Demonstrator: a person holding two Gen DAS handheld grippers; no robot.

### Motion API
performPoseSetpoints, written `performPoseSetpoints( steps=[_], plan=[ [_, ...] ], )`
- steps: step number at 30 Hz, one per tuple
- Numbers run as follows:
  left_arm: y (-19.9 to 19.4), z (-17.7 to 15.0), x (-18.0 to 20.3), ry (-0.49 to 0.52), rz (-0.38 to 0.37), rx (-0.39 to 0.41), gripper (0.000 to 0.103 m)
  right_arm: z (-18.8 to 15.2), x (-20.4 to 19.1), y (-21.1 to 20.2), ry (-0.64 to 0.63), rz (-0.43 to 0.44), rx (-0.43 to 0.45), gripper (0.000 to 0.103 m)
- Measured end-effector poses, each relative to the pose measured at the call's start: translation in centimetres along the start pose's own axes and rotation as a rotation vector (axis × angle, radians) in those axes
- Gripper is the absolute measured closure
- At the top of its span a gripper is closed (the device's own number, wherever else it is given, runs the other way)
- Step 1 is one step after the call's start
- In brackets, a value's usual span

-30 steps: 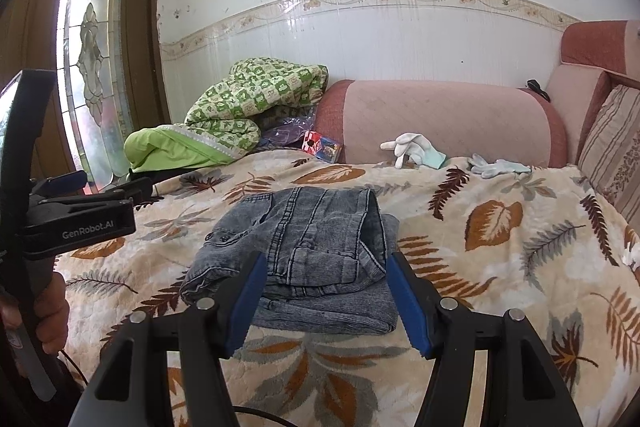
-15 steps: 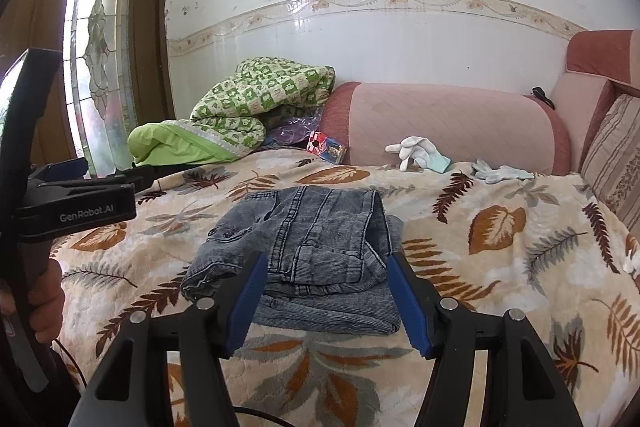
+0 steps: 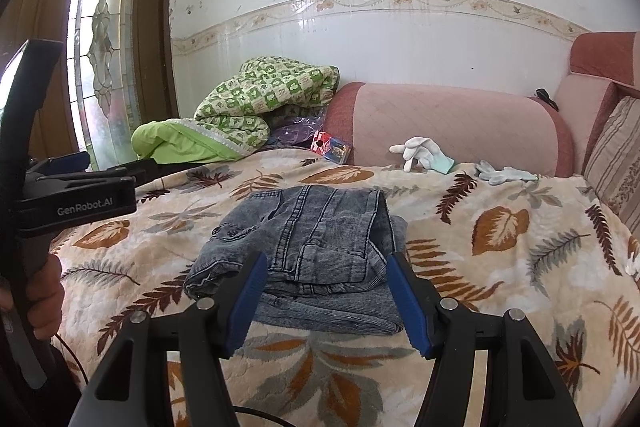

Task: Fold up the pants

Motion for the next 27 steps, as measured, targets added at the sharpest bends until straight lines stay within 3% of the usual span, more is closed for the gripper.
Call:
performPoseSetpoints(
  steps=[27],
  plan=[
    [-0.64, 0.10, 0.39, 0.015, -0.019, 0.006, 0.001, -0.25, -0.27, 0.25, -0.011, -0.006, -0.011, 0.037]
  ],
)
Point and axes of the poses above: each gripper's, at about its wrist camera, not at the fingertips, and y roughly the way its jaws point, x to its right, z to its top, the point moved 4 cm from there along y, roughly the way its jaws point, and after that the axes turned 9 degrees about z, right-handed, at the moved point
